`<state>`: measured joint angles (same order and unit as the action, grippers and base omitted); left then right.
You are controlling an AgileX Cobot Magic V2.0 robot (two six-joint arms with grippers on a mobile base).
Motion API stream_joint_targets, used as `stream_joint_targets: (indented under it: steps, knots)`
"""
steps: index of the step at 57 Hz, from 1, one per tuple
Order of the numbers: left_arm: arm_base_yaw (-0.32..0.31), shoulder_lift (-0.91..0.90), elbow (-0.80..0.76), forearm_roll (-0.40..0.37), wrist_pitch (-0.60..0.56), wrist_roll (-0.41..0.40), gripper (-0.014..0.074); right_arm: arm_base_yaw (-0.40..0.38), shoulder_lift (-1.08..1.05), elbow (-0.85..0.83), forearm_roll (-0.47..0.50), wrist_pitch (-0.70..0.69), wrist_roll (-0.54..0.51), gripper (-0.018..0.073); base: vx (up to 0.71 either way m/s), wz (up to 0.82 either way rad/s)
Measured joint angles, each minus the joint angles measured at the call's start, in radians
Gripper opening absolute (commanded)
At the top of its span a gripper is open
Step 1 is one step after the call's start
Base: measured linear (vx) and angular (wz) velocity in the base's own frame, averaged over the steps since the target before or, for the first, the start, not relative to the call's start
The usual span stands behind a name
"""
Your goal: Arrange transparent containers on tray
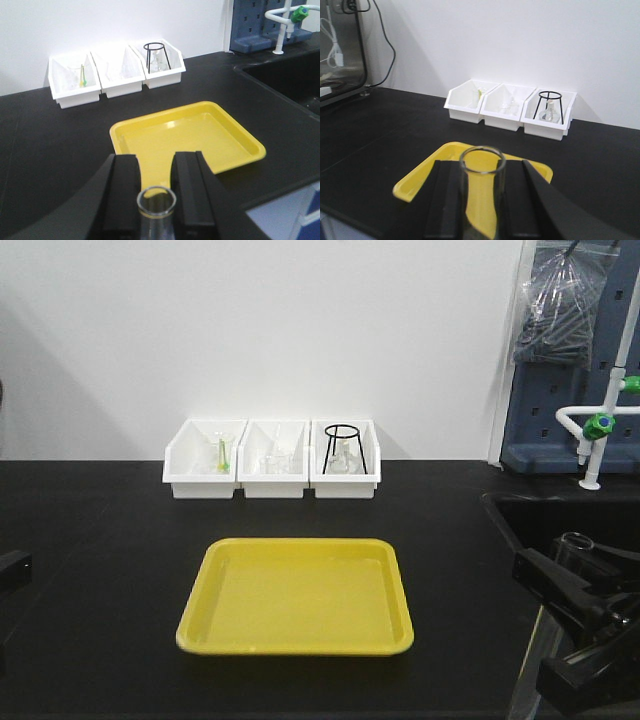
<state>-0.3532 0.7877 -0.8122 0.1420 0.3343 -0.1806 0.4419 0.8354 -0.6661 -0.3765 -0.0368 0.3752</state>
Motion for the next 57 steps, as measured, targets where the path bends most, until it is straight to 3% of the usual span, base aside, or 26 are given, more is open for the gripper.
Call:
stream_joint_targets:
  steps: [34,57]
  knots:
    - [0.0,0.0,0.0,0.0,0.0,0.0,-0.0006,0.0,0.0,0.0,0.0,0.0,0.0,-0.0011,0.39,-0.01]
    - [0.0,0.0,0.0,0.0,0.0,0.0,-0.0006,0.0,0.0,0.0,0.0,0.0,0.0,-0.0011,0.2,-0.08]
